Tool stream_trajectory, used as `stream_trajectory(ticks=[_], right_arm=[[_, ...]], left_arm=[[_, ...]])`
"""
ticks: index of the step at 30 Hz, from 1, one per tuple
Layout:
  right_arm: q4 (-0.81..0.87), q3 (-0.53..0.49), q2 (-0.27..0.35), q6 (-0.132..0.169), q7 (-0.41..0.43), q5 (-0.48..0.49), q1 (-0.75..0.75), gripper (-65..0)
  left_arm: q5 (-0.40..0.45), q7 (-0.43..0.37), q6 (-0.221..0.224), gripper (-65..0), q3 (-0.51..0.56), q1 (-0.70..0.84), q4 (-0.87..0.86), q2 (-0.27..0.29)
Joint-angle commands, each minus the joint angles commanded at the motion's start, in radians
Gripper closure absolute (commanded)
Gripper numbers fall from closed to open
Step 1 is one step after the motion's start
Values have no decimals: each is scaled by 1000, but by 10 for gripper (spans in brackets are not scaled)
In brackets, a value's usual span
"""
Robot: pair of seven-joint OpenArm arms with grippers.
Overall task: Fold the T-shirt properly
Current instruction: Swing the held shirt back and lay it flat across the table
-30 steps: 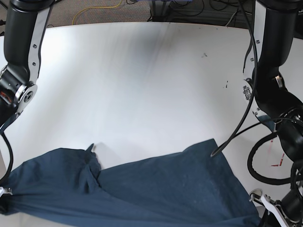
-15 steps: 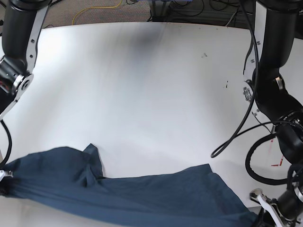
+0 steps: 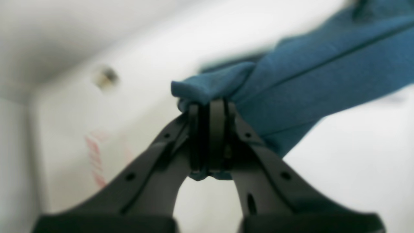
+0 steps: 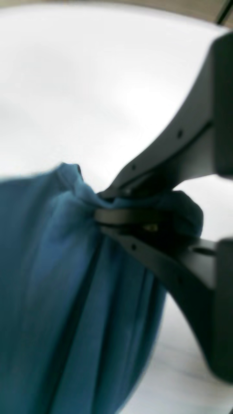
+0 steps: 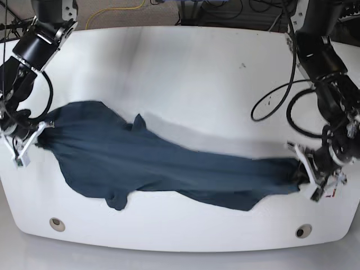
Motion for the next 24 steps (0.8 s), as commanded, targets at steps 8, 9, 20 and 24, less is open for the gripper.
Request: stream_trajectory(ticks=[8, 9, 20, 24], right_arm=[[37, 5, -48, 0, 3, -2, -178, 0], [35, 3, -49, 0, 6, -2, -195, 0], [37, 5, -100, 0, 25, -9, -333, 0], [37, 5, -124, 0, 28, -8, -379, 0]], left_arm=[[-81, 0, 0, -1, -57, 269, 9, -78], [-89, 0, 0, -1, -64, 296, 9, -83], [-97, 0, 0, -4, -129, 520, 12, -124], [-97, 0, 0, -4, -144, 588, 12, -126]])
